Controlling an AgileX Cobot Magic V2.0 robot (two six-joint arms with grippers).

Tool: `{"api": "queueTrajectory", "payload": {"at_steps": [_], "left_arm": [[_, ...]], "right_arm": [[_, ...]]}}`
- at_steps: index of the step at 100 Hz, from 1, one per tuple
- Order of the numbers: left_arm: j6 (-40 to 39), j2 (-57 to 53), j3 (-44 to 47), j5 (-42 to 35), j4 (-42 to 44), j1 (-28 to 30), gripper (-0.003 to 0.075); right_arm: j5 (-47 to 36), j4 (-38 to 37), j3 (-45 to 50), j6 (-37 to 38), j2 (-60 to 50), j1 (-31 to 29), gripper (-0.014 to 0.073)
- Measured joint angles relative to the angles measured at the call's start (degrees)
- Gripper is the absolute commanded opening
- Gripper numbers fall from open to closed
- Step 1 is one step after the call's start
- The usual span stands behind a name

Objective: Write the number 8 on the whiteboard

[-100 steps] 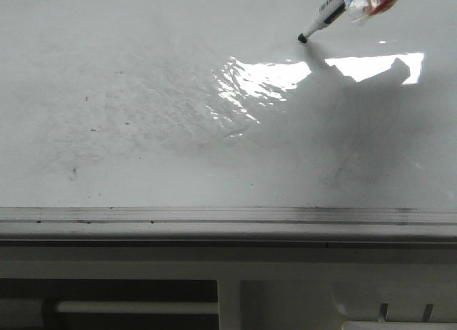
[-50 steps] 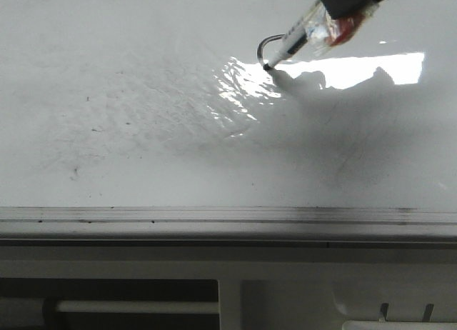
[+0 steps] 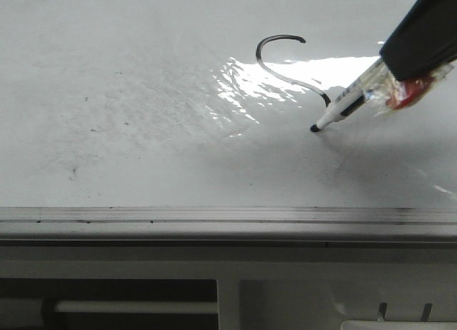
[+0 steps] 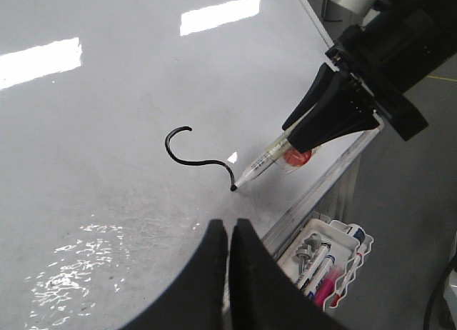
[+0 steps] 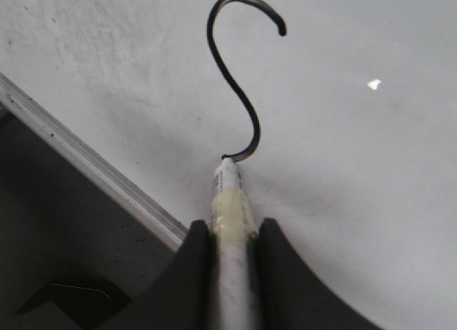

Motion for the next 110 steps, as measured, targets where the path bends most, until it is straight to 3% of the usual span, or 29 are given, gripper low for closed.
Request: {"api": "queueTrajectory", "payload": {"at_steps": [14, 60, 92, 102, 110], "left_arm": [[0.0, 0.0, 0.0, 0.0, 0.0, 0.0, -0.002], [0.0, 0.0, 0.0, 0.0, 0.0, 0.0, -0.002], [0.0, 0.0, 0.0, 0.0, 0.0, 0.0, -0.0014], [0.0, 0.0, 0.0, 0.6, 0.1, 0.0, 0.009], [0.0, 1.0, 0.0, 1.9, 0.2, 0.0, 0.027]], "right_arm": [[-3.8, 0.8, 0.1, 0.0, 1.6, 0.0, -0.0042], [-1.0, -7.1, -8.2, 0.3, 2.6, -3.0, -0.0042], [1.5, -4.2, -9.1, -1.4, 0.7, -0.6, -0.0042], [3.6, 0.4, -9.6, -6.1, -2.4, 4.9, -0.0043], [6.8, 2.2, -9.7, -8.7, -3.7, 9.7, -0.0046]]}}
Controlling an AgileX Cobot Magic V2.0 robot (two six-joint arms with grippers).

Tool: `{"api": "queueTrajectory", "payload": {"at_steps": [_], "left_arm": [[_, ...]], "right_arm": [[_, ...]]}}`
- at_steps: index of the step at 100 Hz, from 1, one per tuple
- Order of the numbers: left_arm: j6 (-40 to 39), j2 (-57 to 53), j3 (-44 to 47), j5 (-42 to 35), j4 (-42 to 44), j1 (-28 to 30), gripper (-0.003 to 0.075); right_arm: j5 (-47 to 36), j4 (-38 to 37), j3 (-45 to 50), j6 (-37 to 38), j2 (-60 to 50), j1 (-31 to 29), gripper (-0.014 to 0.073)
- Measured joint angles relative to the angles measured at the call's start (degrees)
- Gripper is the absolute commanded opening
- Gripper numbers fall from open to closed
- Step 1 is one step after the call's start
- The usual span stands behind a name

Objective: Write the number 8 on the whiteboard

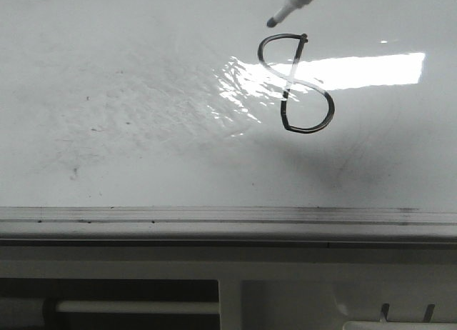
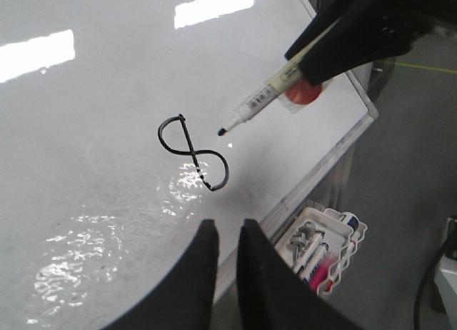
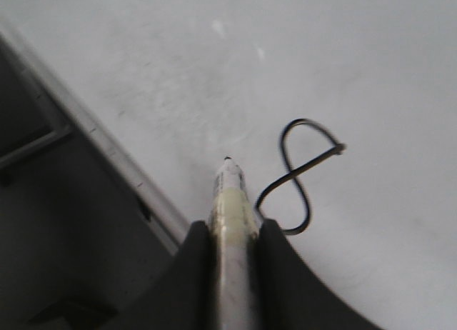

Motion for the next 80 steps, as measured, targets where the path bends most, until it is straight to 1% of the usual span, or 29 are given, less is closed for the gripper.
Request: {"api": "queueTrajectory", "payload": {"at_steps": [4, 7, 11, 14, 22, 32, 37, 45, 58, 80], "left_arm": [[0.0, 1.0, 0.0, 0.7, 0.0, 0.0, 0.0355], [0.0, 2.4, 0.0, 1.2, 0.1, 0.0, 0.0398], [0.0, 4.0, -0.2, 2.1, 0.2, -0.1, 0.0438], [0.2, 5.9, -0.5, 2.8, 0.3, -0.2, 0.0449], [2.3, 10.6, -2.4, 5.7, 0.4, -0.8, 0.0446], [6.3, 16.8, -5.7, 9.0, 0.6, -2.3, 0.044], [8.1, 20.4, -7.5, 10.0, 0.6, -3.3, 0.0441], [10.4, 24.8, -10.1, 10.5, 0.6, -5.0, 0.044], [11.8, 30.7, -13.9, 10.7, 0.6, -6.8, 0.044], [12.0, 35.9, -16.5, 10.7, 0.6, -7.0, 0.0433]], "right_arm": [[1.7, 0.4, 0.0, -1.4, 0.0, 1.7, -0.0046], [2.8, 0.6, 0.0, -2.9, 0.0, 3.1, -0.0046], [3.8, 0.7, 0.0, -4.2, 0.4, 4.3, -0.0055], [4.2, 0.7, 0.0, -5.3, 0.9, 5.3, -0.007], [4.4, 1.3, 0.0, -7.5, 2.6, 6.9, -0.0071], [4.4, 3.4, 0.0, -12.0, 4.7, 7.9, -0.0071], [4.5, 4.9, -0.2, -14.5, 5.5, 8.0, -0.0071], [4.5, 6.2, -0.3, -16.4, 6.5, 8.1, -0.0071], [4.1, 7.6, -0.6, -17.5, 6.7, 8.2, -0.0071], [3.1, 11.3, -0.6, -20.2, 6.7, 8.2, -0.0071]]}}
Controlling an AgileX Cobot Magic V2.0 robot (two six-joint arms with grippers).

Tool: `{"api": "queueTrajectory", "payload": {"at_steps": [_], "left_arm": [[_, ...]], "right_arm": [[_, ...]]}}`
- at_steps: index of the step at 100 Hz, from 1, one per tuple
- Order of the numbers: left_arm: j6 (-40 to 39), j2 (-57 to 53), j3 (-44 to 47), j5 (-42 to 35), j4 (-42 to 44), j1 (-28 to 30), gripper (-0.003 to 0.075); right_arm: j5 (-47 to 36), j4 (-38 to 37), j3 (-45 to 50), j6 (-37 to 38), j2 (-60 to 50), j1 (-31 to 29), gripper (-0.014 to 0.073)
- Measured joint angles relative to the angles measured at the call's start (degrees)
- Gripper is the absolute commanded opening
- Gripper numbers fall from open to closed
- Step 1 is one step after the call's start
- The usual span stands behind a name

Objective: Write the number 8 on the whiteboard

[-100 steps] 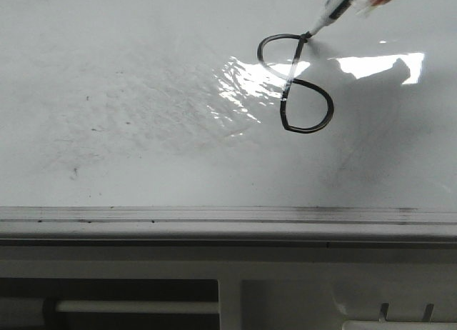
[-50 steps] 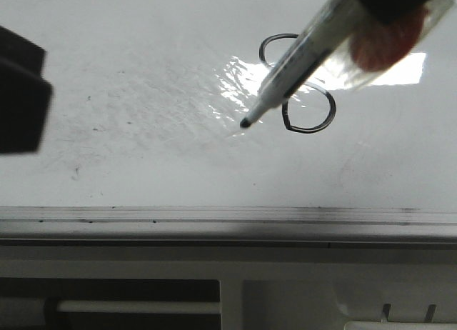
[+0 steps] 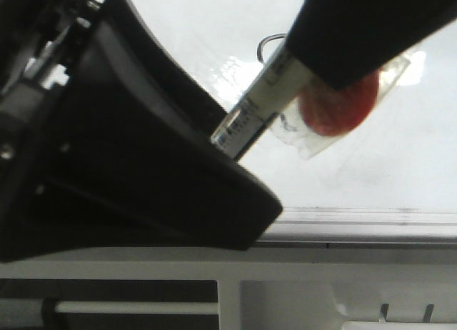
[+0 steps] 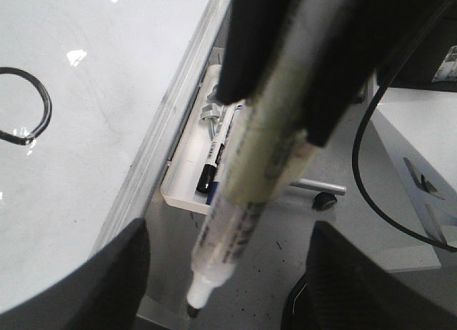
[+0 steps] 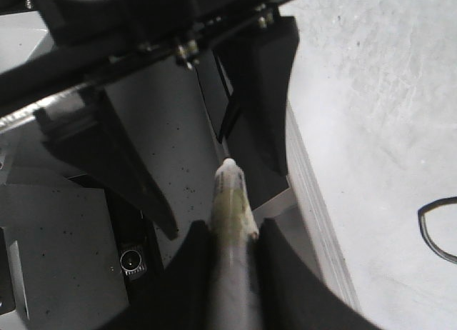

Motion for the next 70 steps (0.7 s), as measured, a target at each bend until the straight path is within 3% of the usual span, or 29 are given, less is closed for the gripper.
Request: {"api": "queueTrajectory", "payload": {"at_steps": [28, 45, 70], "left_arm": [[0.1, 0.9, -0.6, -1.8, -0.1, 0.0, 0.0237], [0.2, 0.9, -0.6, -1.6, -0.7, -0.2, -0.0017], [2.4, 0.9, -0.6, -1.1, 0.3, -0.4, -0.002]], "right_arm": [[-0.1, 1.4, 0.0, -0.2, 0.0, 0.0, -0.0071], [-0.5, 1.3, 0.0, -0.2, 0.0, 0.0, -0.0071], [-0.5, 1.6, 0.0, -0.2, 0.0, 0.0, -0.006]]}}
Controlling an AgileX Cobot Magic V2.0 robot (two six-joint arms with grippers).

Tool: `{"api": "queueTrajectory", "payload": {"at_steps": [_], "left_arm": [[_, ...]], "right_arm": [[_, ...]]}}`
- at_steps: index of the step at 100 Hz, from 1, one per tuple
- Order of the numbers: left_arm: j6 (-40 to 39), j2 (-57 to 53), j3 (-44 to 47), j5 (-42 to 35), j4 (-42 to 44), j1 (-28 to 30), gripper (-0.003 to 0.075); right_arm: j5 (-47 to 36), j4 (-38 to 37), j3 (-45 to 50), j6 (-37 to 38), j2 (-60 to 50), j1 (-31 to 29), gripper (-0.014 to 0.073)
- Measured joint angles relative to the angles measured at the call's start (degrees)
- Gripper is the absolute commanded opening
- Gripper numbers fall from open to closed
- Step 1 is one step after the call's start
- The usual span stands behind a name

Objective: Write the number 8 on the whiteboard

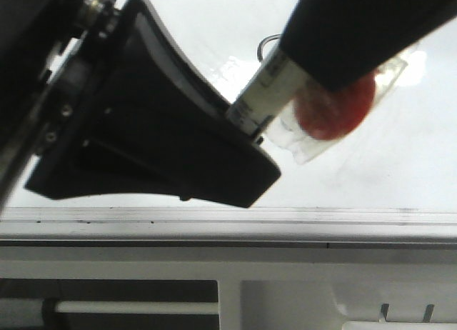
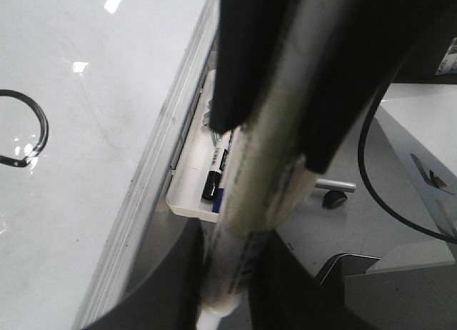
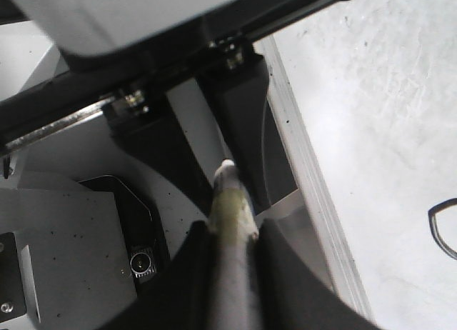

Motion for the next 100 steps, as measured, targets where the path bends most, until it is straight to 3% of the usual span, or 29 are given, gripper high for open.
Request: {"api": "queueTrajectory", "payload": {"at_steps": [12, 29, 36, 47, 56, 63, 74, 100], "left_arm": [[0.1, 0.0, 0.0, 0.1, -0.8, 0.0, -0.002], [-0.5, 0.0, 1.5, 0.4, -3.8, 0.0, -0.002], [-1.1, 0.0, 2.3, -0.2, -4.8, 0.0, -0.002], [-1.6, 0.0, 3.2, -1.1, -6.7, 0.0, -0.002], [-1.7, 0.0, 3.4, -2.7, -9.0, 0.0, -0.002], [-1.7, 0.0, 3.4, -4.9, -11.6, 0.0, -0.002], [-1.7, 0.0, 3.4, -9.5, -16.6, 0.0, -0.002], [-1.7, 0.1, 3.4, -24.0, -27.5, 0.0, -0.002]], "right_arm": [[0.1, 0.0, 0.0, 0.0, 0.0, 0.0, 0.0085], [0.0, -0.5, 0.0, -0.1, -0.9, 0.0, 0.0468], [-0.4, -0.6, 0.0, -0.1, -2.7, 0.0, 0.0521], [-2.5, -1.3, 0.0, -0.1, -7.0, 0.0, 0.051], [-4.6, -2.9, 0.0, 0.8, -11.2, 0.0, 0.0417], [-5.4, -4.9, 0.0, 3.0, -14.3, 0.0, 0.0268], [-5.3, -8.7, 0.0, 7.0, -18.9, 0.0, -0.0071], [-0.9, -11.0, 0.0, 10.0, -23.4, 0.0, -0.0053]]}}
